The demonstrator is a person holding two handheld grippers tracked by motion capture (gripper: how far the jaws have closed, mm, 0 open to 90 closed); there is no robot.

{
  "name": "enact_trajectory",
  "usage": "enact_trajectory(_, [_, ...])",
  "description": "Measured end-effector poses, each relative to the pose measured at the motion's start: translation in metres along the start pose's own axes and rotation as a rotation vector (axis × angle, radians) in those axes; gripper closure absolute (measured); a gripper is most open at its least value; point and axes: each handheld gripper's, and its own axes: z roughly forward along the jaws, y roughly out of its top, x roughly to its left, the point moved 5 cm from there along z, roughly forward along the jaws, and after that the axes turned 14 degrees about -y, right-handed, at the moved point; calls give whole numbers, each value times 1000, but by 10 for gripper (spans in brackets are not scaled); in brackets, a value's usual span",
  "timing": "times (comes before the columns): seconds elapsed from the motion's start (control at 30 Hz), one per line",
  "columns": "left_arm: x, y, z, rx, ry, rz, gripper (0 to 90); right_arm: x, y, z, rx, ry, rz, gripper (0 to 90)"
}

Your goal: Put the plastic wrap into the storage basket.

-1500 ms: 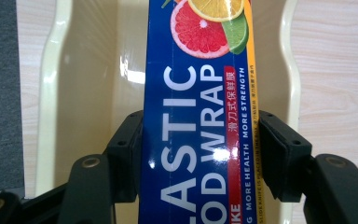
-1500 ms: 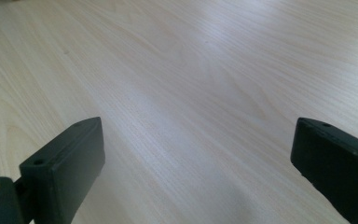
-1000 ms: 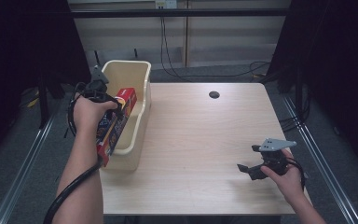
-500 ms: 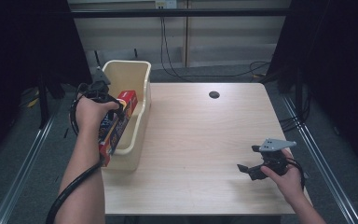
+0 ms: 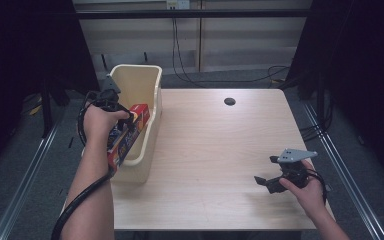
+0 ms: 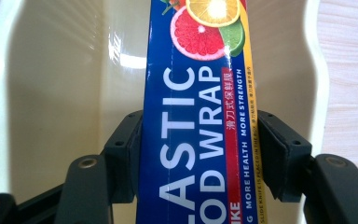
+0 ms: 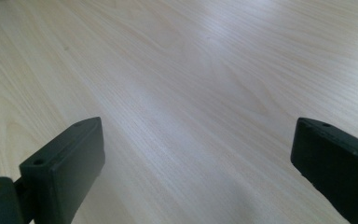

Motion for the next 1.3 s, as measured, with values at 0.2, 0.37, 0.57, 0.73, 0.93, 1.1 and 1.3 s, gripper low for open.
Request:
enact_trajectory(0.2, [2, 0, 2, -9, 2, -3, 397, 0, 0, 0, 1, -4, -2, 25])
enact_trajectory(0.37, [3, 0, 3, 11, 6, 1, 397, 1, 0, 0, 0, -1, -5, 25])
enact_trajectory(0.57, [3, 0, 5, 19, 2, -4, 396, 1, 0, 1, 3, 1, -5, 25])
enact_trajectory(0.73, [3, 0, 6, 20, 3, -6, 395, 1, 0, 1, 2, 1, -6, 25])
enact_trajectory(0.93, [2, 0, 5, 17, 8, -10, 394, 1, 0, 0, 1, 2, -6, 24])
enact_trajectory(1.1, [3, 0, 4, 22, 16, 6, 394, 2, -1, 1, 1, -1, -12, 23])
enact_trajectory(1.3, [1, 0, 4, 22, 15, 0, 391, 2, -1, 1, 3, 3, -14, 23])
